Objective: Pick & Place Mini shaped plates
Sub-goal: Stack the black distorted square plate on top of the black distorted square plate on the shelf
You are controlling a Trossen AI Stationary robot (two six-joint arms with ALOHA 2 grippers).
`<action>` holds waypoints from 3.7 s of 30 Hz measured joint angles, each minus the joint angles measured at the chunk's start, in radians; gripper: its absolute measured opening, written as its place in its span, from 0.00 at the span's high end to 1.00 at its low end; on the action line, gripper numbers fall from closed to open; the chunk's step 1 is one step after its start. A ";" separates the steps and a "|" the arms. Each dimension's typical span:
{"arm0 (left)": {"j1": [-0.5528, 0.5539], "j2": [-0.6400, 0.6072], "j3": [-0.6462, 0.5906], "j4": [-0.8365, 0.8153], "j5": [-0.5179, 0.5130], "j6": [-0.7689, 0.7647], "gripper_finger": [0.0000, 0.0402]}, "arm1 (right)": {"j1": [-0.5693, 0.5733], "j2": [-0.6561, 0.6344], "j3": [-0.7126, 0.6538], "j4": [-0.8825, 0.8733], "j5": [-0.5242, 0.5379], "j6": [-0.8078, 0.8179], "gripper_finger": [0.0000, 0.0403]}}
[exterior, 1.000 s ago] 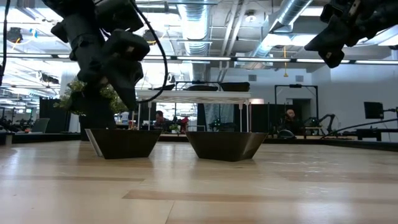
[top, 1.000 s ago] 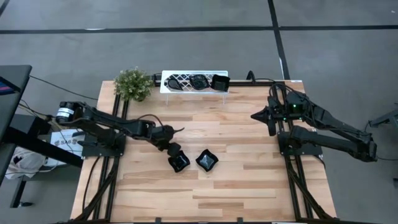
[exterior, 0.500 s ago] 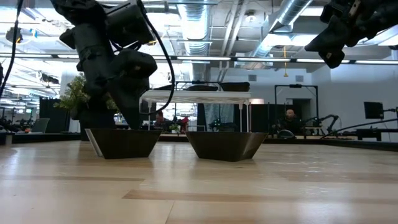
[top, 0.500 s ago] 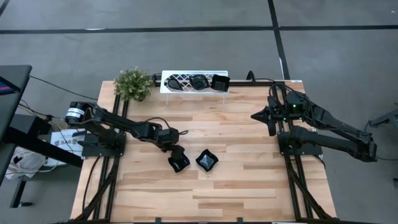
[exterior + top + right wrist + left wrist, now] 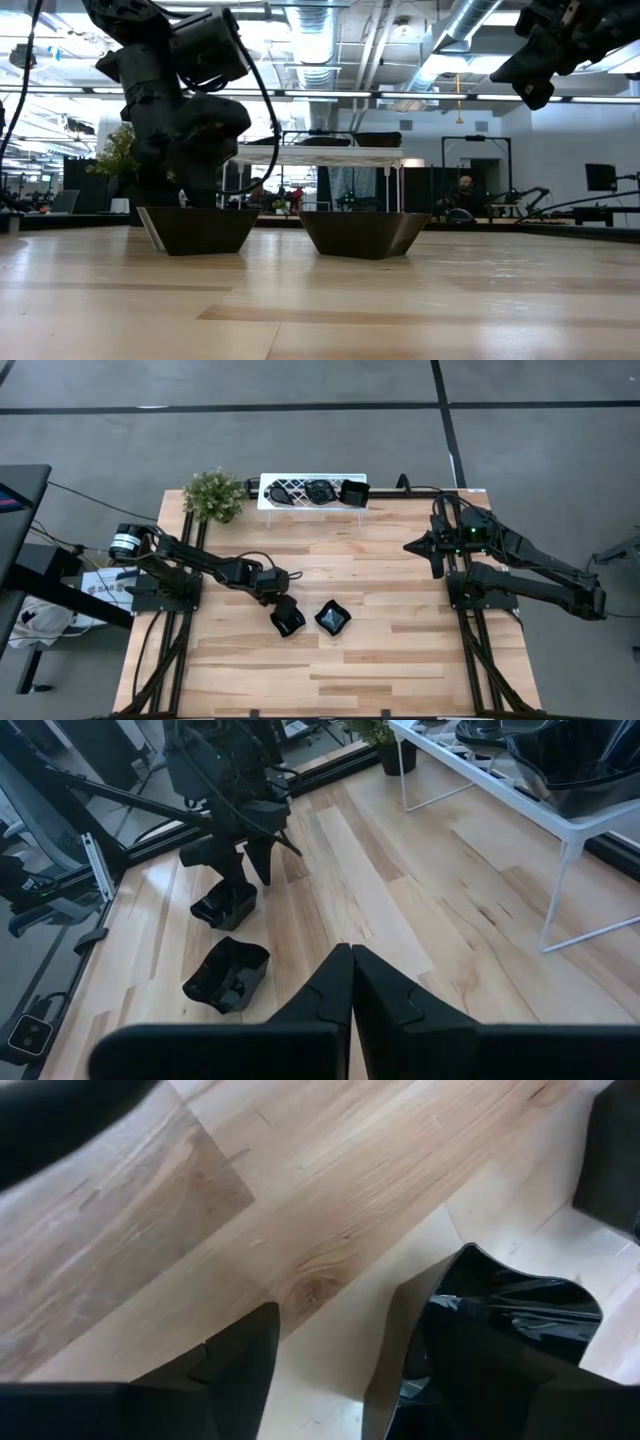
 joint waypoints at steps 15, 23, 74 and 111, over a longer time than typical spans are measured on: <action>0.004 0.002 -0.003 0.012 0.012 -0.060 0.84 | 0.000 0.000 0.000 0.000 0.000 0.000 1.00; 0.017 -0.170 -0.005 -0.013 0.036 -0.023 0.98 | 0.000 0.000 0.000 0.000 0.000 0.000 1.00; 0.594 0.420 1.226 -0.046 -0.016 0.343 0.99 | -0.003 0.000 0.000 0.017 0.036 -0.017 1.00; 0.580 0.489 1.226 -0.206 -0.103 0.307 0.99 | -0.010 0.319 0.138 0.138 0.384 -0.192 1.00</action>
